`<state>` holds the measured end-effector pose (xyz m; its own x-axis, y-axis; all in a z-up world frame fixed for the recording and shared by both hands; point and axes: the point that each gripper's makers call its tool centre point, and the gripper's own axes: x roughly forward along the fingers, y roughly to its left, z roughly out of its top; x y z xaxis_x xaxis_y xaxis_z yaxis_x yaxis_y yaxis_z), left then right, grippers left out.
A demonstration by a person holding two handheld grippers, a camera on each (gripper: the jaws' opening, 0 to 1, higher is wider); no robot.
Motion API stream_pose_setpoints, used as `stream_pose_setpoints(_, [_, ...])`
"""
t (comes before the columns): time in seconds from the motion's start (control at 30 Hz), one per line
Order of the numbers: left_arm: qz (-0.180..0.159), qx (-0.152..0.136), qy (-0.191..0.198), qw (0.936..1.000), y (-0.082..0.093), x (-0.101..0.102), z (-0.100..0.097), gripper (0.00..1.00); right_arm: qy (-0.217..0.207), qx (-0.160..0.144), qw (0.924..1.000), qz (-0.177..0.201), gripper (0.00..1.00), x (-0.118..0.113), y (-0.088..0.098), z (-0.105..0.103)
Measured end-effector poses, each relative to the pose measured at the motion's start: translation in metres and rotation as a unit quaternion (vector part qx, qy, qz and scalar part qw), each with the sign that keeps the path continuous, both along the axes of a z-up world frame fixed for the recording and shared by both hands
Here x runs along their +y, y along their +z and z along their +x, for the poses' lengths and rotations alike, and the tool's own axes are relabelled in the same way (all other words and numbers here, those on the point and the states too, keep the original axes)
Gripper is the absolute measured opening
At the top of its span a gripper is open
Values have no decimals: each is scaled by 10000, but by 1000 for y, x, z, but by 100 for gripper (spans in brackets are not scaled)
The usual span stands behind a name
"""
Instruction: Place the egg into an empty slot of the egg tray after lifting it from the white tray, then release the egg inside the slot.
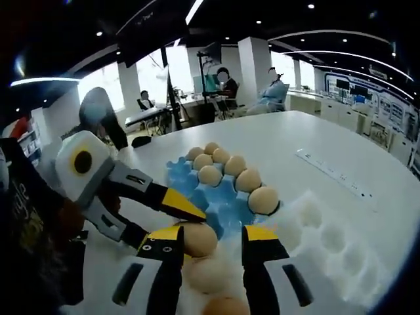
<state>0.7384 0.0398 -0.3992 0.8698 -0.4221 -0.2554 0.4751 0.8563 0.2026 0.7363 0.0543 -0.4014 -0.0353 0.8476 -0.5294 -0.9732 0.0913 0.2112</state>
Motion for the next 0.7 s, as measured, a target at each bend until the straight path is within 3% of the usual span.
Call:
stream_pose_setpoints(0.03, [49,23,1,10000,-1,1,0,23,78,28,10000,10,31,2,0,0])
stream_pose_setpoints(0.1, [-1,32,1,10000,-2,1,-1,23,402,846,9953,-236,28,5,-3,-4])
stream_pose_setpoints(0.17, [20,19,0,10000,-2,1,-1,23,465,1228,9898,-552,30,4,-9,-1])
stream_pose_setpoints(0.5, [46,-11,-16,10000,-2,2,-3,24,804,1562,9805,-885,33,5,-16,0])
stream_pose_setpoints(0.6, [50,-25,-21,10000,-2,2,-5,24,904,1904,9723,-1007,33,6,-20,-4])
stream_pose_setpoints(0.7, [79,-28,-11,10000,-3,3,-6,24,957,2043,9689,-1020,34,8,-23,-5])
